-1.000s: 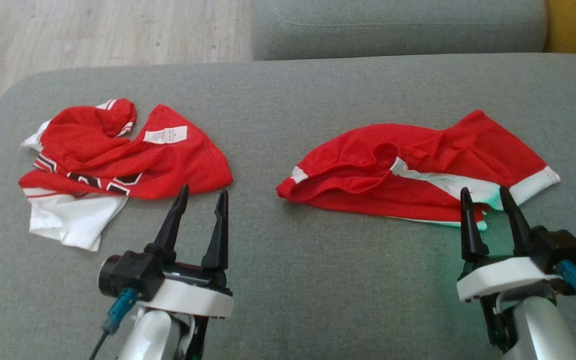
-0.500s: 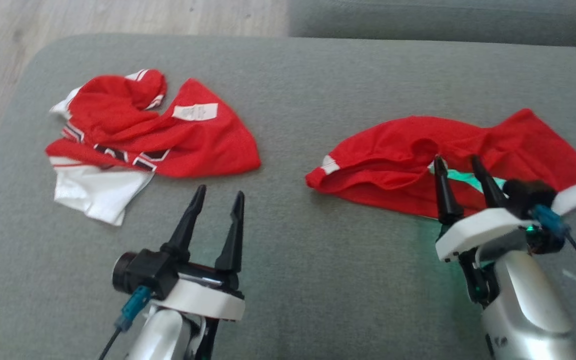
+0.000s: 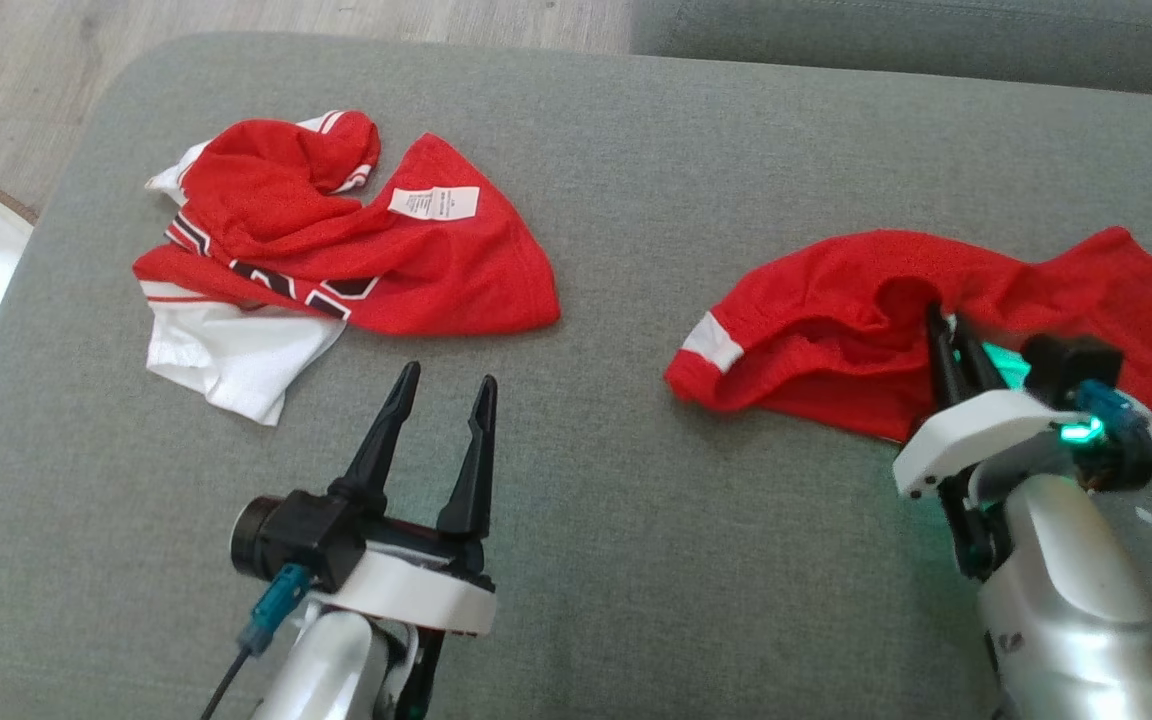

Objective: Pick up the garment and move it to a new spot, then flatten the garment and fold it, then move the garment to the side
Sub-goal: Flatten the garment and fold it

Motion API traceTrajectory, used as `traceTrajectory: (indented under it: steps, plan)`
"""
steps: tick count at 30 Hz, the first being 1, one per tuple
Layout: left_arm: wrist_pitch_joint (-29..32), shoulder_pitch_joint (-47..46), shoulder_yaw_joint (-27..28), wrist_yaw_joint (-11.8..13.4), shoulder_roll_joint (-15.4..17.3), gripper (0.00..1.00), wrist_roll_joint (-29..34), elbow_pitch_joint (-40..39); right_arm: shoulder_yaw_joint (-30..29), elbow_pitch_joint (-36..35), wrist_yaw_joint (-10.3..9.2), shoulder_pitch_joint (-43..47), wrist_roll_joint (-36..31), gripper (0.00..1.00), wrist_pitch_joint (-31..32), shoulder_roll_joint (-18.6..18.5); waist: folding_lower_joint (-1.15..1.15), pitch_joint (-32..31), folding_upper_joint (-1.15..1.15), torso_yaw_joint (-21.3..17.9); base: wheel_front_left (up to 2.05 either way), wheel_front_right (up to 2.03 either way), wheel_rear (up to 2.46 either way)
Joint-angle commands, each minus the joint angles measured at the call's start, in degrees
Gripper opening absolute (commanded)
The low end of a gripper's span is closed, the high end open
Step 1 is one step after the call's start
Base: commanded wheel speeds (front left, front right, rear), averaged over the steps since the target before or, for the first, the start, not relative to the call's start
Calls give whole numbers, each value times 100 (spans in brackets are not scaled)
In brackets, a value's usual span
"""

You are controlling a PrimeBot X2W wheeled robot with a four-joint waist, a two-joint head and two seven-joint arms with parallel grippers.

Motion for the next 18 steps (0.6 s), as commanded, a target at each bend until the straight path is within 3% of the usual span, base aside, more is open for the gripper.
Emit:
traceTrajectory:
  steps: [1, 10, 18]
  plan:
    - [-29, -253, 153, 21, 5, 100, -53, -157, 9, -205, 39, -309, -55, 0, -249, 5, 0, -23, 0, -15, 0, 0, 0]
    - [-29, -261, 121, 20, 5, 100, -83, -159, -331, -807, 39, -683, -644, 0, -501, 5, 0, -89, 0, 53, 0, 0, 0]
    - [-29, -419, -164, 40, 5, 100, -250, -232, 255, -645, 39, -1688, -1516, 0, 91, -433, 0, 214, 0, 628, 0, 0, 0]
